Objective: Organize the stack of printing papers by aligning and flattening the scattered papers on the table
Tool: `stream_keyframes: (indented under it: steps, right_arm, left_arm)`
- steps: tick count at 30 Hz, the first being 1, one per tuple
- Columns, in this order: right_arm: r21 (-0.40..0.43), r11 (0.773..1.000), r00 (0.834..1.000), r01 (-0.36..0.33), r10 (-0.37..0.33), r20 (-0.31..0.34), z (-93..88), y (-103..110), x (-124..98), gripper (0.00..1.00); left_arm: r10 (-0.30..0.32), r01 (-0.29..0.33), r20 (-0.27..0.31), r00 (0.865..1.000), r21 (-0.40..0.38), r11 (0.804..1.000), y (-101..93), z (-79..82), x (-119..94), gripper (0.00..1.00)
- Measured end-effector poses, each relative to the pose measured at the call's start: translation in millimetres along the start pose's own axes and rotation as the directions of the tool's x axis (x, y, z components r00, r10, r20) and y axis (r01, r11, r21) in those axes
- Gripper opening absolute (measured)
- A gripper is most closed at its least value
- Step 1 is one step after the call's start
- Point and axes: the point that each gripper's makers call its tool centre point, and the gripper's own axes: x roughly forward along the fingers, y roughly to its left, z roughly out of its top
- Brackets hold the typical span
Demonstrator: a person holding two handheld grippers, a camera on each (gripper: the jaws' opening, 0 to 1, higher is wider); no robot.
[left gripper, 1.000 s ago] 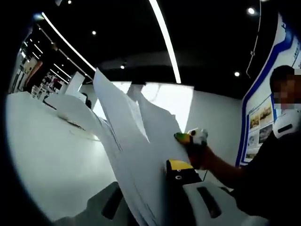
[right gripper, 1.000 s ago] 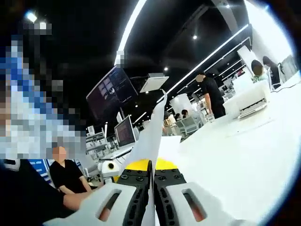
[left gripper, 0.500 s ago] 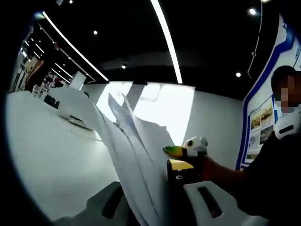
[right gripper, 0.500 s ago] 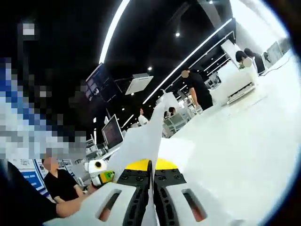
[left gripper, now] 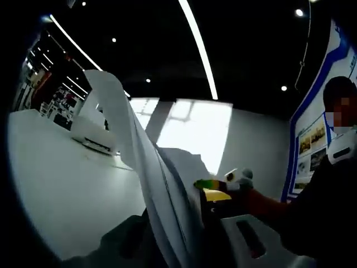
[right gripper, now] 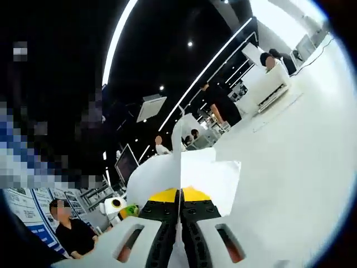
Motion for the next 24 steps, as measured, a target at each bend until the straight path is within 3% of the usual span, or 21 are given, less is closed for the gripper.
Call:
stream_keyframes:
  steps: [8, 19, 24]
  right_arm:
    - [0.104, 0.995, 0.999, -0.003, -0.002, 0.042, 12.3, -11.9, -14.3, 0.0]
    - [0.29, 0.956, 0.997, -0.05, 0.028, 0.078, -8.6, -13.3, -6.7, 0.0]
    - [0.281, 0.959, 0.995, -0.039, 0.012, 0.096, 2.3, -23.1, -10.9, 0.0]
  left_arm:
    - [-0.005, 0.005, -0.001, 1.0, -0.009, 1.0, -0.3, -0.4, 0.8, 0.19]
    - [0.001, -0.001, -0.022, 1.0, -0.005, 1.0, 0.2, -4.4, 2.4, 0.23]
    - [-0.01, 0.009, -0.008, 1.0, -0.026, 1.0, 0.2, -1.2, 1.2, 0.27]
